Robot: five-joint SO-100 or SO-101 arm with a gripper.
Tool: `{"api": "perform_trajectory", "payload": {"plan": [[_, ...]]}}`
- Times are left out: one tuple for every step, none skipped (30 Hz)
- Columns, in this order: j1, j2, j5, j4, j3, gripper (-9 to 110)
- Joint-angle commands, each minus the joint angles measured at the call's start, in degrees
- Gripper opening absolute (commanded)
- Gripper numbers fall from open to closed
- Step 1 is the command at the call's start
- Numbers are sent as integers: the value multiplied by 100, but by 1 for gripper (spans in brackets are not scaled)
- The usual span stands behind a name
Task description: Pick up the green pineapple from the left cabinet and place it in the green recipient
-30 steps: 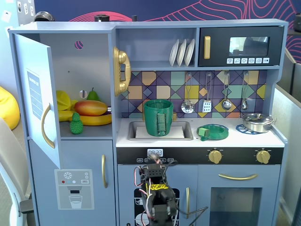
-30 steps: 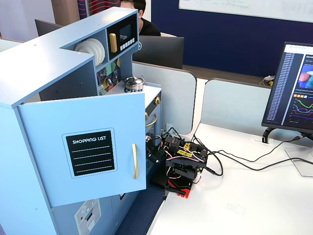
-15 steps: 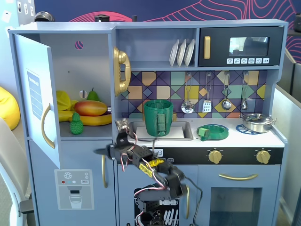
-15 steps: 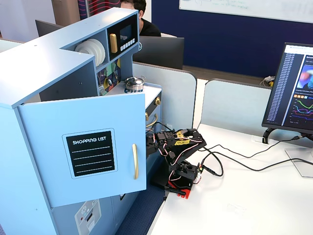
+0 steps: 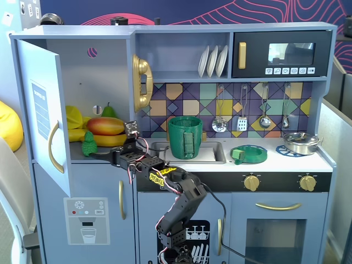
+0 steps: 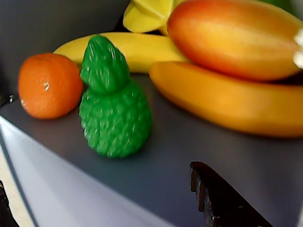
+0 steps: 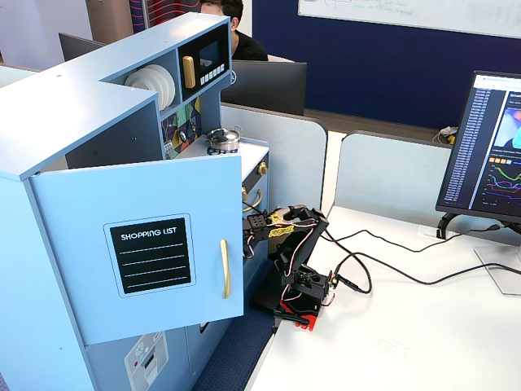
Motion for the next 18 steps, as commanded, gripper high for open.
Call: {"api": "perform_trajectory", "payload": {"plan": [[-105, -466, -202, -422, -747, 47], [-132, -571, -246, -431, -844, 47], [-167, -677, -272, -431, -932, 47], [-185, -791, -308, -439, -1020, 47], [-193, -905, -352, -466, -1081, 47], [-202, -1020, -378, -519, -1134, 47], [-202, -1116, -431, -527, -1204, 47], [-193, -1213, -492, -527, -1283, 47], [-193, -1310, -519, -527, -1371, 47], [-202, -1415, -536, -527, -1485, 47], [-220, -1521, -563, -527, -1600, 47], [-220, -1626, -606, -527, -1723, 47], [-220, -1749, -642, -536, -1854, 47], [-211, -1872, -668, -545, -1978, 46], [-202, -1995, -677, -554, -2118, 46], [-185, -2127, -677, -545, -2259, 46], [-185, -2250, -686, -545, -2391, 46], [-176, -2364, -703, -580, -2514, 46]]}}
